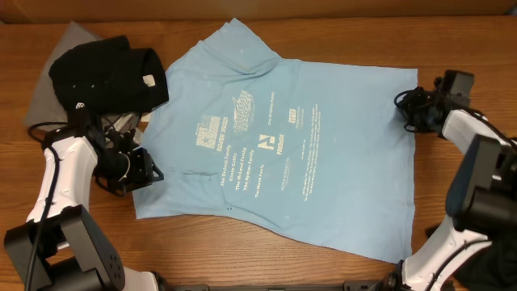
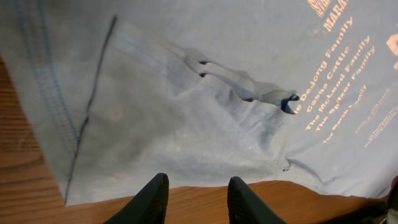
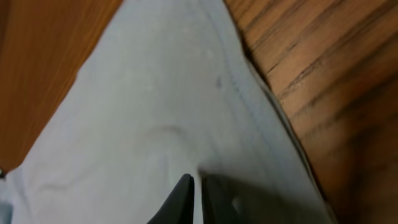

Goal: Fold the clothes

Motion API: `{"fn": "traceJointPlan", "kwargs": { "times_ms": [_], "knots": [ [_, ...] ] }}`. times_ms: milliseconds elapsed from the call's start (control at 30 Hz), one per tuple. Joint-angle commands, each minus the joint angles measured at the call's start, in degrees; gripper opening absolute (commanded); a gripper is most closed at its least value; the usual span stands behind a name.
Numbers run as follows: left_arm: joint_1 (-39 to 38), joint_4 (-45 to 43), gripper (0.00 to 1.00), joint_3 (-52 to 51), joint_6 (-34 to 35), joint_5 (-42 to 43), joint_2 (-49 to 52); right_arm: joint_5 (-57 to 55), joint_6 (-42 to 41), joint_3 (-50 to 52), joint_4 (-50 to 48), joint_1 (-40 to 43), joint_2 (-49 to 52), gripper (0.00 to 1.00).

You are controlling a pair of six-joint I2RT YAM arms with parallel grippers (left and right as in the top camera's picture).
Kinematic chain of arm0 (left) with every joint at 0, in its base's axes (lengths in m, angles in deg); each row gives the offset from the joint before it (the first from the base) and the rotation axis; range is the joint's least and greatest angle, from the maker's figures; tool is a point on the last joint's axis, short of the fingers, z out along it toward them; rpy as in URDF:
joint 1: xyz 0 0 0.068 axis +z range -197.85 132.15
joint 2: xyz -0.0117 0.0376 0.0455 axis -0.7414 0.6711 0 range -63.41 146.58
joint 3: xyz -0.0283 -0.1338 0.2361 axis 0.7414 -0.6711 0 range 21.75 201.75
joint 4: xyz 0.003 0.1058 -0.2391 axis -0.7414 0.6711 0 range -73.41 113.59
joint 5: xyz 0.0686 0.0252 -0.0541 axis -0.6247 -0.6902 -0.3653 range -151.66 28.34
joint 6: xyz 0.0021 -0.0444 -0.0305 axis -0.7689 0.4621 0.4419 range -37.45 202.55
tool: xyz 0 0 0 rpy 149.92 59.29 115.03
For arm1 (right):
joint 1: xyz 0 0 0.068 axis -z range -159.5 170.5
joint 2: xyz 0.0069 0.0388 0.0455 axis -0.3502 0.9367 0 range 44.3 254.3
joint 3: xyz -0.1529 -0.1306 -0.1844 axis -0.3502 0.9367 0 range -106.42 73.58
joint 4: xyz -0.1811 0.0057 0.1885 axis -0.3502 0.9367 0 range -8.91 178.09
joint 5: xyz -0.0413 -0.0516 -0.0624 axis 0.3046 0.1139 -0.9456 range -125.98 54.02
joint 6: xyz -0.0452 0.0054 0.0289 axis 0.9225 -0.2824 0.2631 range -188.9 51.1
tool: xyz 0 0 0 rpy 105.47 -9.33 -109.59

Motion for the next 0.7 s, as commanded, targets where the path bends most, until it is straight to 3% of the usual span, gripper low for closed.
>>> {"fn": "traceJointPlan", "kwargs": {
  "times_ms": [0, 200, 400, 667],
  "knots": [
    [-1.84, -0.48, 0.35, 0.22, -1.31, 1.7, -0.7, -0.35, -3.52, -0.22, -4.17, -0.07, 4.04, 0.04],
    [-3.34, -0.96, 0.35, 0.22, -1.11, 1.97, -0.7, -7.78, -9.05, -0.31, -8.35, -0.5, 10.08, 0.04],
    [-3.34, -2.82, 0.39, 0.22, -1.07, 4.68, -0.7, -7.58, -16.85, -3.26, -13.79, -0.22, 17.25, 0.04],
    [-3.34, -3.65, 0.41, 0.24, -0.7, 5.99, -0.7, -5.46, -14.03, -12.09, -15.26, -0.11, 18.08, 0.04]
  ]
}}
